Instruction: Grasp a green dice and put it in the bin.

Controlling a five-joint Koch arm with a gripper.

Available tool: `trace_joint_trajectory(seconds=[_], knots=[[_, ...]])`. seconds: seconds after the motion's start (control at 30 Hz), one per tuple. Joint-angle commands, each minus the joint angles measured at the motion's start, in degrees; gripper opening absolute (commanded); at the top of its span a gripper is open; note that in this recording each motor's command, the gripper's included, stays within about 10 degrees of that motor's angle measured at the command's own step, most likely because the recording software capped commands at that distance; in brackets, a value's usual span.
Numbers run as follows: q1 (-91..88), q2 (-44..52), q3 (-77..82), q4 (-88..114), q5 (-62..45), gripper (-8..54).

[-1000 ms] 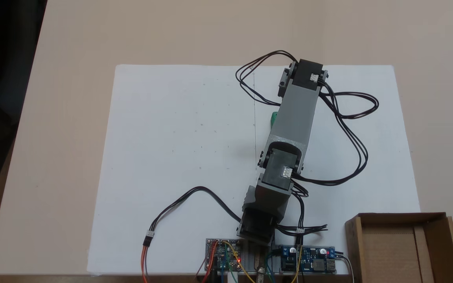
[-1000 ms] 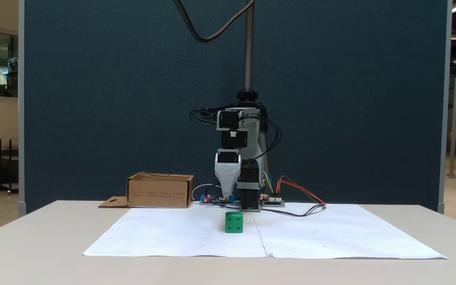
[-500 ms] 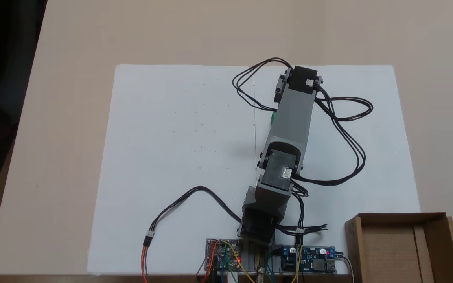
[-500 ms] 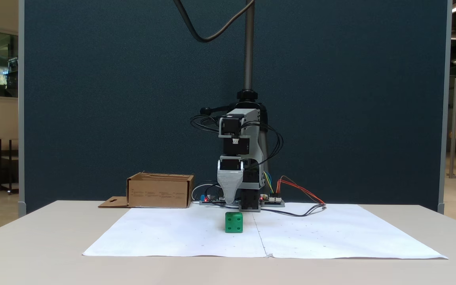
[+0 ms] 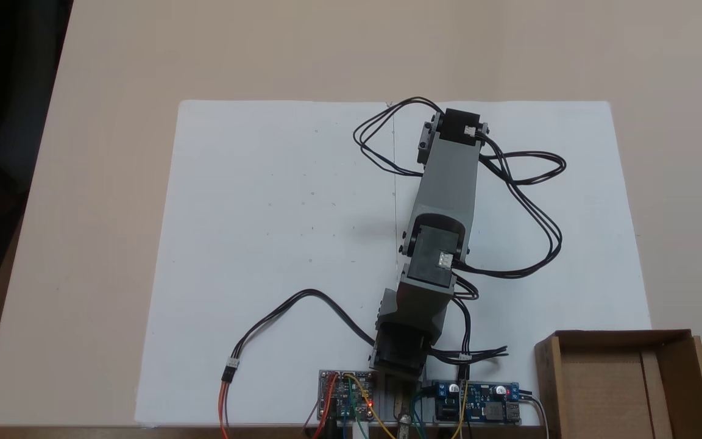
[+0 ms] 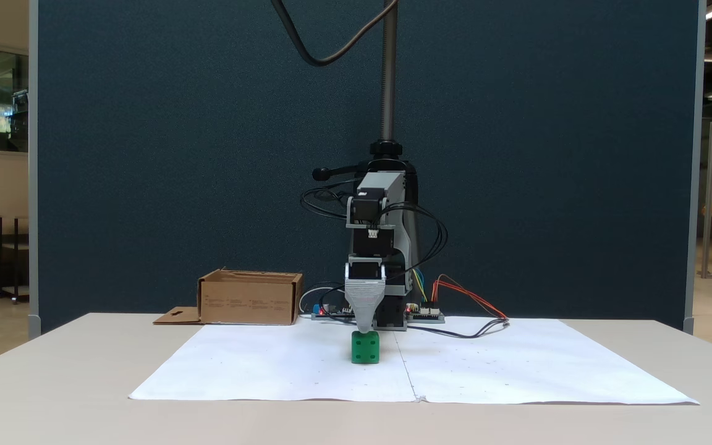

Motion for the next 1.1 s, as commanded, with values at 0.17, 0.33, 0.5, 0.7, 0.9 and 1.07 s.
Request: trace_joint_trajectory(seconds=[0.17, 0.33, 0.5, 0.7, 0.9, 1.07], knots=[[1.0, -1.3, -0.1, -2.7, 1.9, 43.3], [1.3, -3.3, -0.1, -3.8, 2.0, 43.2], [1.8, -5.0, -0.1, -4.8, 2.0, 43.0], [1.9, -6.7, -0.1, -6.6, 2.0, 41.8], [2.1, -7.9, -0.1, -7.4, 3.6, 38.9], [2.0, -8.4, 0.4, -7.3, 5.5, 38.6]])
